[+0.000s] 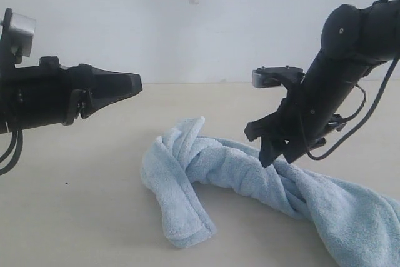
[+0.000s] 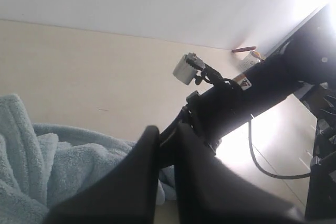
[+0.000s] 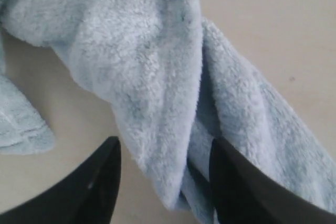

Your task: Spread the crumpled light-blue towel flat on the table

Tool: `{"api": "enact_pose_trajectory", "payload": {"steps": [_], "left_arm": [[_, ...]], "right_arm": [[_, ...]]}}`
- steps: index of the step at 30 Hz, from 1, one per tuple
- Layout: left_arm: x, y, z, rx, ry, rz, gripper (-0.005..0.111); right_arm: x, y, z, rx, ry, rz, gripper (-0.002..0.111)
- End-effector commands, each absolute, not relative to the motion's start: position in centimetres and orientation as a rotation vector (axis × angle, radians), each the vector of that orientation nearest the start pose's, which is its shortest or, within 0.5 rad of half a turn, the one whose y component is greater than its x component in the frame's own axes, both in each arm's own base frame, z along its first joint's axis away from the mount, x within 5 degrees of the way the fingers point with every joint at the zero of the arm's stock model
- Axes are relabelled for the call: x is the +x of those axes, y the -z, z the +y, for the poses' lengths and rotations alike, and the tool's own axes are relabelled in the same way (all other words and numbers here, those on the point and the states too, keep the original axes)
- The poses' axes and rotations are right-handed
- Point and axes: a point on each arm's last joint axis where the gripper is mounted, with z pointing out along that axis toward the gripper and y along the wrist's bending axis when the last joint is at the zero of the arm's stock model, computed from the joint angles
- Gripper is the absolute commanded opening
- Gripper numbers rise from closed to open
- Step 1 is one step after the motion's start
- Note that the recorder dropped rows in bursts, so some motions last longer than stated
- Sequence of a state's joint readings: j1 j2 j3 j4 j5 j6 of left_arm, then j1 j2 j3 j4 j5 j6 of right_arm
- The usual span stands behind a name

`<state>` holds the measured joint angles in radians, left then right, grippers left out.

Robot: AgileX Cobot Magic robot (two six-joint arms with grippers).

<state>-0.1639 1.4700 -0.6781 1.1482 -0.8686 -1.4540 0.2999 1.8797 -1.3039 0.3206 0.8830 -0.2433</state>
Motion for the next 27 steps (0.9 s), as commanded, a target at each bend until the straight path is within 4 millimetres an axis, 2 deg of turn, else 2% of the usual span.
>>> {"api": "enact_pose_trajectory", "payload": {"steps": [1,6,12,21,23,25,26,27], "left_arm": [[26.4,-25.0,-10.8,0.258,1.166,1.868,0.01],[26.4,-25.1,-10.8,0.26,1.17,1.865,0.01],[26.3,-25.1,-10.8,0.266,1.182,1.857,0.01],[26.3,-25.1,-10.8,0.263,1.185,1.858,0.01],[26.3,-25.1,-10.8,0.263,1.185,1.858,0.01],[26.3,-25.2,-10.8,0.264,1.187,1.857,0.01],[26.3,-25.2,-10.9,0.265,1.189,1.855,0.01],[26.3,-25.2,-10.9,0.267,1.193,1.852,0.01]], "right_arm": [[36.0,-19.3,13.8,-0.561,-0.526,2.775,0.05],[36.9,-18.0,13.9,-0.522,-0.502,2.74,0.05],[37.4,-15.8,14.0,-0.506,-0.498,2.782,0.05],[37.4,-15.4,14.3,-0.511,-0.54,2.784,0.05],[37.2,-15.5,14.7,-0.545,-0.618,2.769,0.041],[37.0,-15.8,14.9,-0.559,-0.654,2.764,0.018],[36.8,-15.9,14.9,-0.599,-0.666,2.767,-0.001],[36.7,-16.0,14.9,-0.608,-0.67,2.769,0.0]]}}
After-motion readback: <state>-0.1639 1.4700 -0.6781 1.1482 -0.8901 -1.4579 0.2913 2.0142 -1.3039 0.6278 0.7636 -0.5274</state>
